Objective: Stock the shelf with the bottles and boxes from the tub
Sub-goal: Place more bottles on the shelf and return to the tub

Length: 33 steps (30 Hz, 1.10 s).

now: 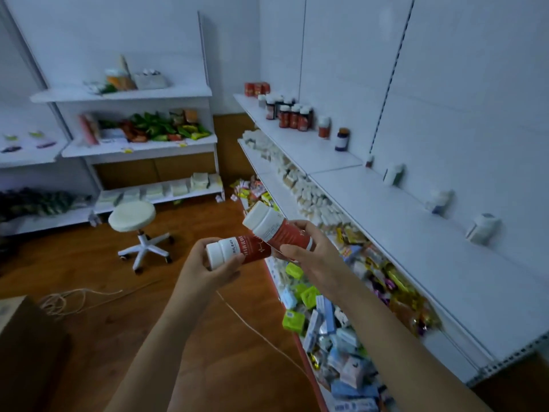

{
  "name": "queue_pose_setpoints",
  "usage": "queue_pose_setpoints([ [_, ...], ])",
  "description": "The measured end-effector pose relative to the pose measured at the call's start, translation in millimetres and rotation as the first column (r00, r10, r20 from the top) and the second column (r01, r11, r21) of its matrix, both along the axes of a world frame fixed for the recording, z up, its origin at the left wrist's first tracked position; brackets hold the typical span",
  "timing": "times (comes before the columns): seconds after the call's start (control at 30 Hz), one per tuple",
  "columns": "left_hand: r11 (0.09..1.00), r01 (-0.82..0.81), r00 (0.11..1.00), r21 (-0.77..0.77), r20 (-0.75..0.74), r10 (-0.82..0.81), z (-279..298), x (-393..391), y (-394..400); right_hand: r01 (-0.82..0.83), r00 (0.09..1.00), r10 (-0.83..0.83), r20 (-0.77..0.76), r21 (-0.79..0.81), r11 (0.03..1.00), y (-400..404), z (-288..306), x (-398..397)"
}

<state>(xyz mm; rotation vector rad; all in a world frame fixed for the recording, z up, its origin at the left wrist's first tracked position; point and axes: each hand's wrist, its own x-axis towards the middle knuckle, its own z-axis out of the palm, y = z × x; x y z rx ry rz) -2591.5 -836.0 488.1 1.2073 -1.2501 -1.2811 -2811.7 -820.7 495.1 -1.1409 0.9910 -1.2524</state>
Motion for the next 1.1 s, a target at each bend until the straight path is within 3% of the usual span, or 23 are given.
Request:
queue_pose_setpoints([
  [0.1,0.999,-0.048,0.996,0.012,-0.073,0.049,8.1,-1.5,-35.7,0.050,0.984,-0.060,-0.167,-0.066,0.997,-32.6,11.9,-3.7],
  [0.17,0.998,-0.061,0.988,0.022,-0.139,0.064,11.7,-3.6,-62.9,0.092,0.978,-0.108,-0.176,-0.099,0.991,-57.7,13.1,-9.2],
  [0.37,0.989,-0.087,0.929,0.121,-0.350,0.124,21.1,-28.3,-181.9,0.237,0.971,-0.235,0.042,-0.078,0.968,-166.9,-2.4,-36.2],
  [0.63,0.964,-0.032,0.869,0.263,-0.470,0.157,49.7,-79.3,-349.6,0.225,0.919,-0.217,0.330,0.015,0.974,-329.9,14.6,-83.2],
  [0.8,0.951,-0.002,0.908,0.310,-0.399,0.131,33.2,-99.9,-429.9,0.245,0.885,-0.256,0.389,0.079,0.966,-412.4,3.5,-99.3],
  [0.93,0.967,0.113,0.969,0.229,-0.240,-0.056,10.5,-113.8,-489.4,0.306,0.867,-0.341,0.363,0.153,0.940,-466.6,-15.2,-110.4],
  [1.1,0.948,0.254,0.965,0.194,-0.123,-0.233,-3.5,-139.1,-574.9,0.478,0.807,-0.513,0.293,0.189,0.858,-533.6,-25.0,-127.5],
])
